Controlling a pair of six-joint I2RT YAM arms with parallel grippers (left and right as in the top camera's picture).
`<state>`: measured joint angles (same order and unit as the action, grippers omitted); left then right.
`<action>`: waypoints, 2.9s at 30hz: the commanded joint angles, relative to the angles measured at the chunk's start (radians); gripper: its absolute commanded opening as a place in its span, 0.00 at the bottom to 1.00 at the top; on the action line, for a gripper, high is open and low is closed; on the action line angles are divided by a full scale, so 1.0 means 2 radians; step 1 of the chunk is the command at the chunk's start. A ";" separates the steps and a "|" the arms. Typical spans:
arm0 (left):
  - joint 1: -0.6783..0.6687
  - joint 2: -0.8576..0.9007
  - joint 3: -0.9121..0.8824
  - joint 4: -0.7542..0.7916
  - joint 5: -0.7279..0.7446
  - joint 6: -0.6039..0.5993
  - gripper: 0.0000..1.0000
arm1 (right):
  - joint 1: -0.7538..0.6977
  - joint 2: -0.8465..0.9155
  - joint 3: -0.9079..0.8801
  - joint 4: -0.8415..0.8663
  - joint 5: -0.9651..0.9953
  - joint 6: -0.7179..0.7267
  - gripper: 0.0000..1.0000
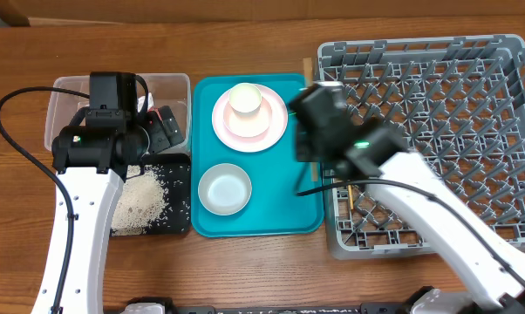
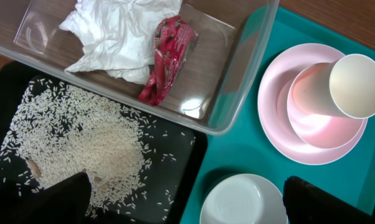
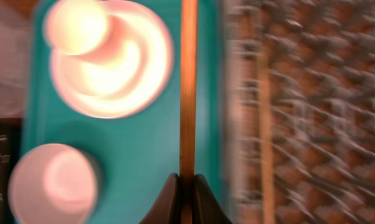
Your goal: Sort waste into correct bins and load items into the dishwasher
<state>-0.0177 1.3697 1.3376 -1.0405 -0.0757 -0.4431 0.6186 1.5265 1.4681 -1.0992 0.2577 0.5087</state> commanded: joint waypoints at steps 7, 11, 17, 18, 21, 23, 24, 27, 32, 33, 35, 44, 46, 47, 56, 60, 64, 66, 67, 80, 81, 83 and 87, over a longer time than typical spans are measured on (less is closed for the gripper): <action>0.002 -0.001 0.007 0.001 -0.001 0.001 1.00 | -0.103 0.003 -0.028 -0.032 -0.076 -0.138 0.04; 0.002 -0.001 0.007 0.001 -0.001 0.001 1.00 | -0.113 0.005 -0.060 -0.014 -0.076 -0.139 0.04; 0.002 -0.001 0.007 0.001 -0.001 0.001 1.00 | -0.113 0.006 -0.105 0.029 -0.076 -0.138 0.16; 0.002 -0.001 0.007 0.001 -0.001 0.001 1.00 | -0.113 0.006 -0.109 0.033 -0.077 -0.138 0.24; 0.002 -0.001 0.007 0.001 -0.001 0.001 1.00 | -0.113 0.006 -0.113 0.035 -0.077 -0.138 0.24; 0.002 -0.001 0.007 0.001 -0.001 0.001 1.00 | -0.113 0.006 -0.113 0.035 -0.077 -0.138 0.24; 0.002 -0.001 0.007 0.001 -0.001 0.001 1.00 | -0.113 0.006 -0.112 0.034 -0.077 -0.138 0.24; 0.002 -0.001 0.007 0.001 -0.001 0.001 1.00 | -0.113 0.004 -0.102 0.015 -0.092 -0.137 0.24; 0.002 -0.001 0.007 0.001 -0.001 0.001 1.00 | -0.099 -0.005 -0.074 -0.001 -0.263 -0.138 0.26; 0.002 -0.001 0.007 0.001 -0.001 0.001 1.00 | -0.095 -0.007 -0.074 0.006 -0.303 -0.139 0.27; 0.002 -0.001 0.007 0.001 -0.001 0.001 1.00 | -0.086 -0.007 -0.074 0.019 -0.371 -0.139 0.30; 0.002 -0.001 0.007 0.001 -0.001 0.001 1.00 | 0.020 -0.006 -0.098 0.086 -0.405 -0.138 0.39; 0.002 -0.001 0.007 0.001 -0.001 0.001 1.00 | 0.050 -0.006 -0.104 0.107 -0.393 -0.137 0.39; 0.002 -0.001 0.007 0.001 -0.001 0.001 1.00 | 0.063 -0.005 -0.106 0.117 -0.384 -0.137 0.39; 0.002 -0.001 0.007 0.001 -0.001 0.001 1.00 | 0.170 0.004 -0.109 0.192 -0.228 -0.072 0.39; 0.002 -0.001 0.007 0.001 -0.001 0.001 1.00 | 0.196 0.025 -0.109 0.224 -0.183 -0.055 0.38; 0.002 -0.001 0.007 0.001 -0.001 0.001 1.00 | 0.212 0.060 -0.109 0.259 -0.157 -0.054 0.29; 0.002 -0.001 0.007 0.001 -0.001 0.001 1.00 | 0.216 0.082 -0.109 0.271 -0.139 -0.034 0.24; 0.002 -0.001 0.007 0.001 -0.001 0.001 1.00 | 0.216 0.092 -0.109 0.275 -0.131 -0.024 0.21; 0.002 -0.001 0.007 0.001 -0.001 0.001 1.00 | 0.204 0.165 -0.109 0.309 -0.013 -0.003 0.09; 0.002 -0.001 0.007 0.001 -0.001 0.001 1.00 | 0.202 0.165 -0.109 0.309 -0.012 -0.003 0.09; 0.002 -0.001 0.007 0.001 -0.001 0.001 1.00 | 0.197 0.166 -0.109 0.309 -0.011 -0.003 0.09; 0.002 -0.001 0.007 0.001 -0.001 0.001 1.00 | 0.193 0.166 -0.109 0.310 -0.011 -0.003 0.09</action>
<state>-0.0177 1.3697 1.3376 -1.0405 -0.0757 -0.4435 1.0115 1.8515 1.2503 -0.4870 0.2062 0.4973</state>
